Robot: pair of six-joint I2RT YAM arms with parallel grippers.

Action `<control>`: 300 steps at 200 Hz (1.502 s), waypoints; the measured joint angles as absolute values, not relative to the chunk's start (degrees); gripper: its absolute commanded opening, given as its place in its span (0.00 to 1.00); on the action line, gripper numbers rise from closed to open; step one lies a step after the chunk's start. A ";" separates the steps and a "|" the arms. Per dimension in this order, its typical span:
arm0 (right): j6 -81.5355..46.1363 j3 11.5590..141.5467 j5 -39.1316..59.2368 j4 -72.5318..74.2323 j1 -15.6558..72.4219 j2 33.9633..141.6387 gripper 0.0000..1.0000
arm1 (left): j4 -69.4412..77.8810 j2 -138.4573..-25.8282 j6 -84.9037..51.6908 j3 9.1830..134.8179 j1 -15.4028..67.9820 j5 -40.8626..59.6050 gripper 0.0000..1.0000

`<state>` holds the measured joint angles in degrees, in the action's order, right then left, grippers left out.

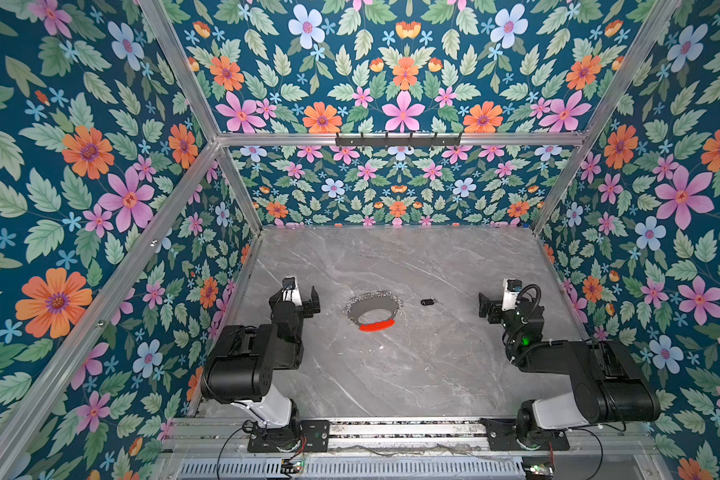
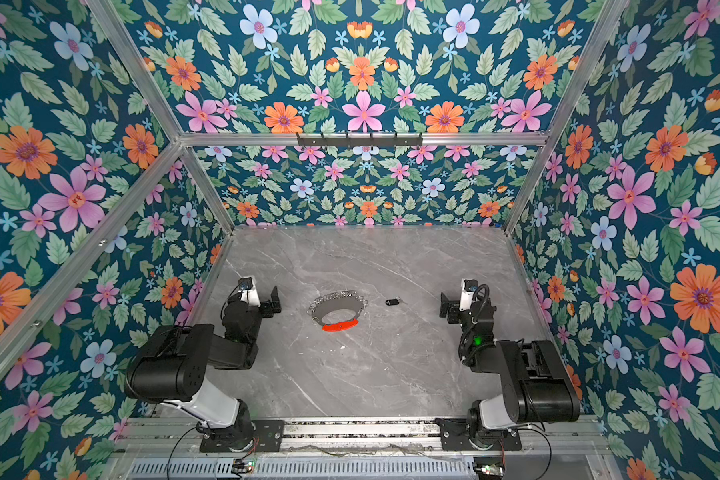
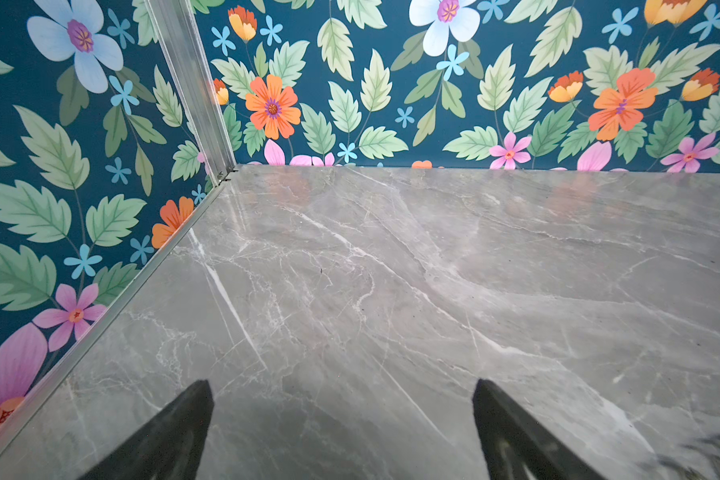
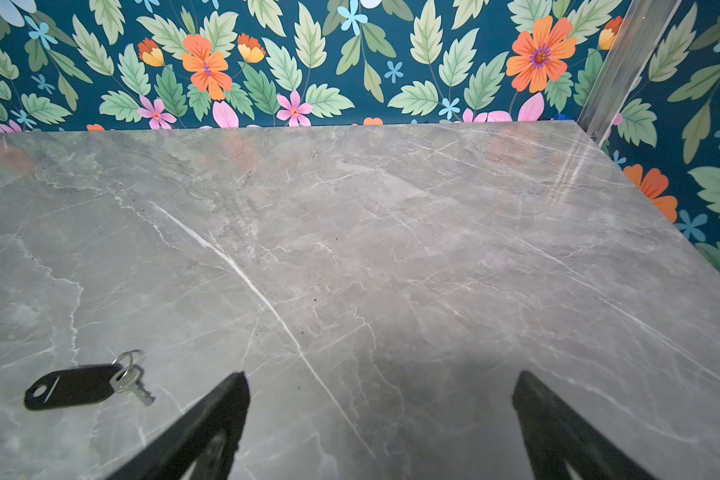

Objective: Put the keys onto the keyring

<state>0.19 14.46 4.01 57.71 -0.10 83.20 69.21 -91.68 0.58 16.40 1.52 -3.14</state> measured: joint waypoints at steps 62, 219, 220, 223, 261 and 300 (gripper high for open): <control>0.19 14.46 3.97 57.71 -0.10 83.20 0.99 | 69.21 -91.68 0.58 16.40 1.52 -3.14 1.00; 1.06 11.92 4.14 59.35 0.71 83.18 0.99 | 49.39 -74.04 0.73 24.97 6.20 -5.91 1.00; 1.10 11.88 4.14 59.42 0.73 83.18 0.99 | 49.10 -73.82 0.64 25.21 6.42 -6.07 1.00; 1.23 11.68 4.12 59.83 0.84 83.18 0.99 | 47.72 -72.88 0.38 26.30 7.25 -6.85 1.00; 1.98 11.00 3.05 57.74 2.46 77.25 0.99 | 30.85 -65.73 -0.67 31.83 18.76 -8.82 1.00; 0.43 23.11 1.58 37.26 9.63 61.08 0.99 | 15.16 -59.40 -6.09 38.33 20.67 -6.72 1.00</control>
<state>0.43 23.11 1.58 37.26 9.63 61.08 15.16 -59.40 -6.09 38.33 20.67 -6.72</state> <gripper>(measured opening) 0.988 0.998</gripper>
